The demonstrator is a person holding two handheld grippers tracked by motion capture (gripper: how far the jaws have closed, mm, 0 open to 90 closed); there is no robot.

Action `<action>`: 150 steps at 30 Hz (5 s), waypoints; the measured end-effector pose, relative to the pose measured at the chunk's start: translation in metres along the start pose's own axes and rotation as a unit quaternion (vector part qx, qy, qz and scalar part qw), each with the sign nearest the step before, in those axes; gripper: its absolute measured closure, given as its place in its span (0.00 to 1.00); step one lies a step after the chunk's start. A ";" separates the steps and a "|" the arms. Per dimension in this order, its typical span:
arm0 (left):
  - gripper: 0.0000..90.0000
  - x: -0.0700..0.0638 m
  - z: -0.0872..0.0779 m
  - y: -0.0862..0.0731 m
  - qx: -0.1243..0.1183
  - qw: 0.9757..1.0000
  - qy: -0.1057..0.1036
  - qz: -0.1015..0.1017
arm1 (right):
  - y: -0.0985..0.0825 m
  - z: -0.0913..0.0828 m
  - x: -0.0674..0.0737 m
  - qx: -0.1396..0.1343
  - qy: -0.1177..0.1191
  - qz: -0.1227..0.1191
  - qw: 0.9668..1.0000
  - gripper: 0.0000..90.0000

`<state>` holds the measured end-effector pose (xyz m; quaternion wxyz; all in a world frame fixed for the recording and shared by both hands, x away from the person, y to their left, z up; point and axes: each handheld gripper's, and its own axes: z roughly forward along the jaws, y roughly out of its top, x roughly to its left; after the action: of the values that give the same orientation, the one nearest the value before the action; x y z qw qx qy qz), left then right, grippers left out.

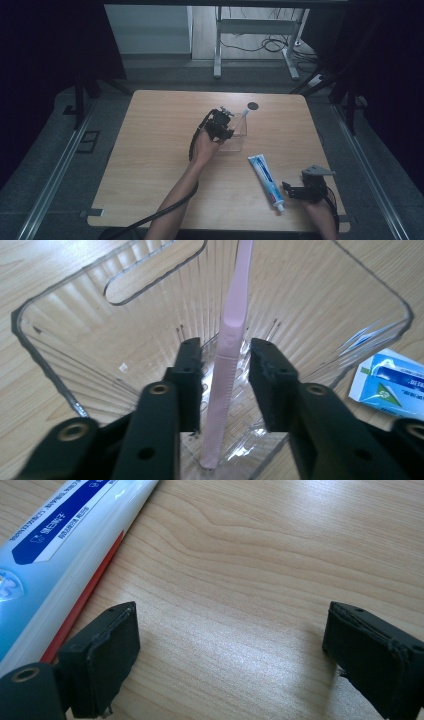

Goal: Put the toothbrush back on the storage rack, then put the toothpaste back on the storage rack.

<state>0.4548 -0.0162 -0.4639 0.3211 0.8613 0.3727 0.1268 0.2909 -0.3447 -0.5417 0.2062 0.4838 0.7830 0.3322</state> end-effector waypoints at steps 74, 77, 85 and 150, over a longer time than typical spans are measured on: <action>0.00 0.011 -0.085 -0.084 -0.056 0.998 -0.029 0.020 | 0.000 0.000 0.000 0.001 -0.001 0.000 1.000 0.09; 0.00 0.010 -0.085 -0.092 -0.060 0.998 -0.033 0.018 | 0.000 0.000 0.000 0.001 -0.001 -0.001 1.000 0.09; 0.00 0.009 -0.084 -0.115 -0.064 0.997 -0.041 0.016 | 0.000 0.000 0.000 0.000 -0.001 -0.001 1.000 0.09; 0.00 -0.002 -0.064 -0.201 -0.010 1.000 -0.001 -0.001 | 0.009 -0.009 0.004 0.031 0.048 0.030 0.998 0.28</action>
<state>0.3114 0.1150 -0.5452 0.3298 0.8579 0.3720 0.1296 0.2889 -0.3413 -0.5289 0.1432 0.4969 0.7868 0.3371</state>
